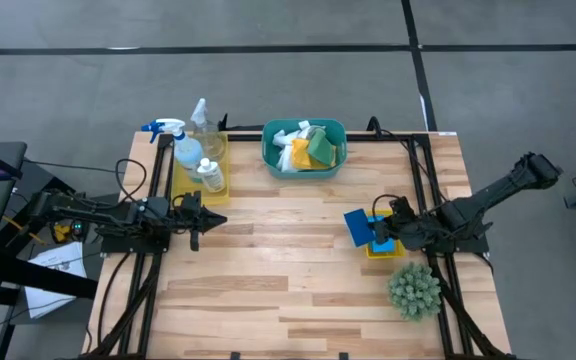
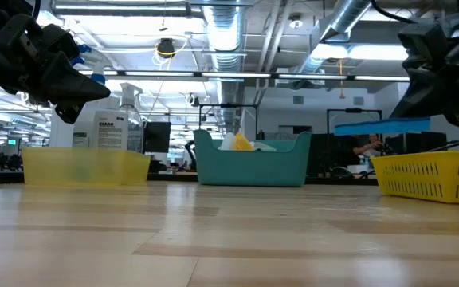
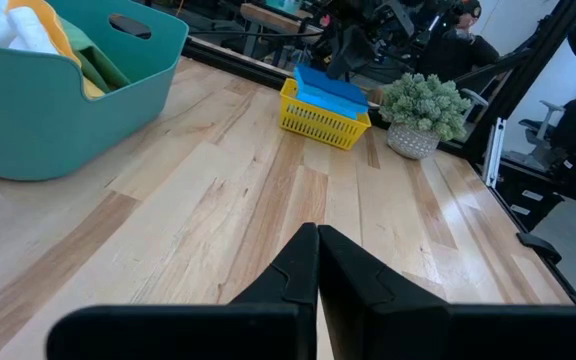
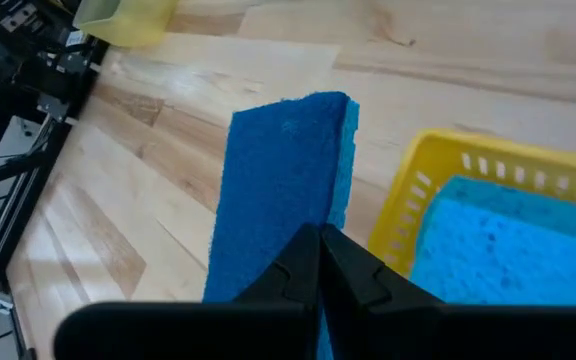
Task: Pick & Place Kitchen Items
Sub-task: Put the blue sponge into the right yellow bin
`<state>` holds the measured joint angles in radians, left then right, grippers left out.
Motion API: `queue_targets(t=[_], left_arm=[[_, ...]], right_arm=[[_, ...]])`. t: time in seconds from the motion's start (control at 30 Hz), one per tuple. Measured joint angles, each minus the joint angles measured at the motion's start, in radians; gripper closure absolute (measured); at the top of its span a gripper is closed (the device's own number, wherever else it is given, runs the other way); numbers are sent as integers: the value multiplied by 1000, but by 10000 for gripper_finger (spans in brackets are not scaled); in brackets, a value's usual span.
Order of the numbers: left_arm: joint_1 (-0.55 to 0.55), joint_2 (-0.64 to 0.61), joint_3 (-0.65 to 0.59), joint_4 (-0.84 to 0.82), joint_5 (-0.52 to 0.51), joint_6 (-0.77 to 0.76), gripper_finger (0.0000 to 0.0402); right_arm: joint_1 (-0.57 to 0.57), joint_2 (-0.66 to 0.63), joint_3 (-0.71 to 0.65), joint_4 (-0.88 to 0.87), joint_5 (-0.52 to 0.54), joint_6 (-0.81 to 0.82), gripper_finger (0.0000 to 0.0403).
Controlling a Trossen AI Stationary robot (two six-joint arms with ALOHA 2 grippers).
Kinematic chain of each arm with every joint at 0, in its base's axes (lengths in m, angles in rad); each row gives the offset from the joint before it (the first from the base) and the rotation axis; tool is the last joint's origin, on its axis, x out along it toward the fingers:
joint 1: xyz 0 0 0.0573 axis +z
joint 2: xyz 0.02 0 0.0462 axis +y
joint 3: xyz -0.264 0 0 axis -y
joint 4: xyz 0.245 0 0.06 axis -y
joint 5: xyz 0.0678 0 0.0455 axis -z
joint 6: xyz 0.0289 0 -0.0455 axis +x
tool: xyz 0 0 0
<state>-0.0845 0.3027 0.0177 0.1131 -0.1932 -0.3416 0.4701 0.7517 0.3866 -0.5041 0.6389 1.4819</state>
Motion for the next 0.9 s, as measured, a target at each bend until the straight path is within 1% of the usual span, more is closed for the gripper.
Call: queue_targets(t=[0.2, 0.4, 0.53, 0.73, 0.9], left_arm=[[0, 0, 0, 0, 0, 0, 399], [0, 0, 0, 0, 0, 0, 399], [0, 0, 0, 0, 0, 0, 399], [0, 0, 0, 0, 0, 0, 399], [0, 0, 0, 0, 0, 0, 399]], right_arm=[[68, -33, 0, -84, 55, 97, 403], [144, -94, 0, -242, 118, 227, 403], [175, -112, 0, -278, 145, 265, 403], [191, -114, 0, -303, 149, 279, 403], [229, -133, 0, -389, 162, 354, 403]])
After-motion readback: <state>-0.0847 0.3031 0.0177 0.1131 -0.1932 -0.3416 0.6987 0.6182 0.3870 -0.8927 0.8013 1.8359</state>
